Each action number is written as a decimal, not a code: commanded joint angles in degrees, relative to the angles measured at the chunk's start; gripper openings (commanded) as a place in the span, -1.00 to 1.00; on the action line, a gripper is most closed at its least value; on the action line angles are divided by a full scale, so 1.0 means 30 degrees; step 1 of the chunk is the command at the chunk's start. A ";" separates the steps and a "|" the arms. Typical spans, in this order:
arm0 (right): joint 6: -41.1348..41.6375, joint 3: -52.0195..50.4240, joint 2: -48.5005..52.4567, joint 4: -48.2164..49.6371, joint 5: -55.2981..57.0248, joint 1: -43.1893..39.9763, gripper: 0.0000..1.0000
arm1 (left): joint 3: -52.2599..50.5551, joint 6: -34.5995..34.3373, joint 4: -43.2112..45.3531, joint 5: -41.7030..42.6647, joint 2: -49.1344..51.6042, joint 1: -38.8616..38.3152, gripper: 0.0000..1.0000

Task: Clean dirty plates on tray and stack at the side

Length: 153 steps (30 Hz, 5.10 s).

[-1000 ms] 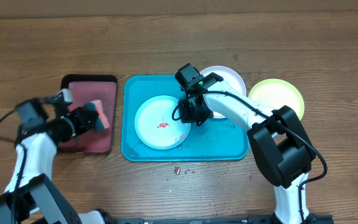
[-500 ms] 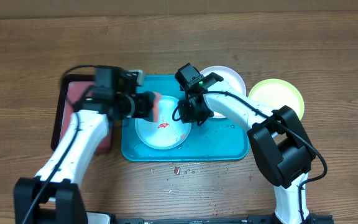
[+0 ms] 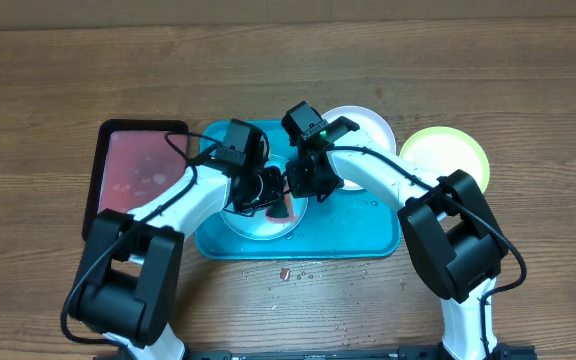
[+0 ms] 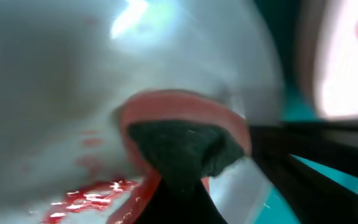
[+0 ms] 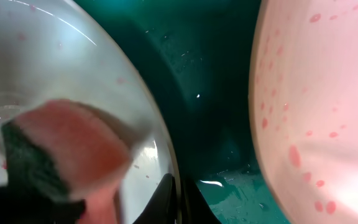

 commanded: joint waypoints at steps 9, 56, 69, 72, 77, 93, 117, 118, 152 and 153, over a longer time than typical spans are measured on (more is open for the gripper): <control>-0.0437 0.0153 0.0233 -0.0262 0.1005 -0.0073 -0.92 | 0.0328 0.1683 -0.1734 -0.4794 -0.1158 0.3242 -0.92; -0.0437 0.2244 -0.4575 -0.1428 1.0018 0.1246 -0.93 | 0.1319 1.1621 -0.3752 -0.4510 -0.0976 1.0819 -0.64; -0.0415 0.2244 -0.4743 -0.1370 1.9977 0.5588 -0.93 | 0.1319 1.1613 -0.3738 -0.4495 -0.0750 1.0819 0.35; -0.0423 0.2244 -0.4743 -0.0925 2.2338 0.6390 -0.93 | 0.1319 1.1613 -0.3738 -0.4495 -0.0750 1.0812 0.38; -0.0423 0.2244 -0.4743 -0.0350 2.5339 0.7264 -0.93 | 0.1319 1.1606 -0.3745 -0.4488 -0.0750 1.0812 0.43; -0.0415 0.2244 -0.4743 0.0692 2.7744 0.7810 -0.93 | 0.1319 1.1606 -0.3745 -0.4481 -0.0750 1.0812 0.45; 0.4823 0.2244 -0.6149 -0.2062 0.0991 -0.5442 -0.93 | 0.0823 1.1730 -0.1508 -0.5450 -0.0729 1.0251 0.37; 0.4816 0.2244 -0.6164 -0.2266 0.0197 -0.6237 -0.93 | 0.0823 1.1985 -0.1443 -0.5435 -0.0729 1.0214 0.36; 0.3512 -0.3956 -0.6127 -0.2965 -0.0809 -1.8200 -0.92 | 0.2674 1.2407 -0.3468 -0.5574 0.1005 0.9945 0.48; 0.3512 -0.3956 -0.6127 -0.2965 -0.0816 -1.8200 -0.74 | 0.2725 1.2407 -0.3898 -0.5574 0.1005 0.9945 0.66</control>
